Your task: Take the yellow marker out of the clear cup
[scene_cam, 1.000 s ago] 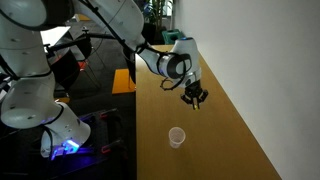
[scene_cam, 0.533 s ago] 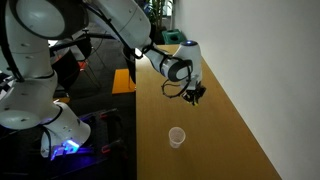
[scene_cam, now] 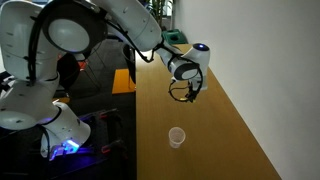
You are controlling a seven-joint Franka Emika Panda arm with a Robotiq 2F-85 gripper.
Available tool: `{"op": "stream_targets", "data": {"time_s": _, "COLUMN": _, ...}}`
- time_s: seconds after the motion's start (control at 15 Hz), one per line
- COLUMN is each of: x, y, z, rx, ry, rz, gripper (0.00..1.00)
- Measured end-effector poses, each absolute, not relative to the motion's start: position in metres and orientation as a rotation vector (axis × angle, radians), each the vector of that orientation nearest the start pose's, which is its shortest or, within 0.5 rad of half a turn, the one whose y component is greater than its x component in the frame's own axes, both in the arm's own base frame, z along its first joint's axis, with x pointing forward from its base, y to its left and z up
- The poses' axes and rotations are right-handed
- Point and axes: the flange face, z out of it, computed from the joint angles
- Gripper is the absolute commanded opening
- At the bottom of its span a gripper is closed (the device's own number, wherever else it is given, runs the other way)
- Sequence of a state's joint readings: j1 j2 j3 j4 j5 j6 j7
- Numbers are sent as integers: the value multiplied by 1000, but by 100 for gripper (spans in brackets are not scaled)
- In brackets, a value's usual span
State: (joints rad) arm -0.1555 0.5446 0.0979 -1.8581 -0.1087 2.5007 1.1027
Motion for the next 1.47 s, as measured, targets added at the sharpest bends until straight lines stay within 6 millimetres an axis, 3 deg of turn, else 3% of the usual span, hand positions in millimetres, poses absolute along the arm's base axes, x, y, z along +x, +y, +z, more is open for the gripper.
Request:
{"op": "stream_targets", "data": {"time_s": 0.4, "x": 670, "y": -21, "z": 207, "rx": -2941, "ry": 1214, "rz": 120, "gripper": 5}}
{"op": "stream_targets", "data": {"time_s": 0.67, "x": 681, "y": -17, "z": 182, "rx": -3054, "ry": 1013, "rz": 238, "gripper": 5}}
{"op": "stream_targets", "data": {"time_s": 0.8, "x": 686, "y": -16, "z": 169, "rx": -3087, "ry": 949, "rz": 264, "gripper": 10}}
{"op": "stream_targets", "data": {"time_s": 0.87, "x": 688, "y": -16, "z": 162, "rx": -3101, "ry": 921, "rz": 275, "gripper": 19}}
{"op": "stream_targets", "data": {"time_s": 0.93, "x": 690, "y": -15, "z": 155, "rx": -3112, "ry": 897, "rz": 284, "gripper": 44}}
{"op": "stream_targets", "data": {"time_s": 1.07, "x": 694, "y": -14, "z": 143, "rx": -3125, "ry": 879, "rz": 299, "gripper": 52}}
{"op": "stream_targets", "data": {"time_s": 1.2, "x": 697, "y": -13, "z": 135, "rx": -3136, "ry": 871, "rz": 313, "gripper": 67}}
{"op": "stream_targets", "data": {"time_s": 1.47, "x": 700, "y": -8, "z": 136, "rx": -3149, "ry": 886, "rz": 300, "gripper": 98}}
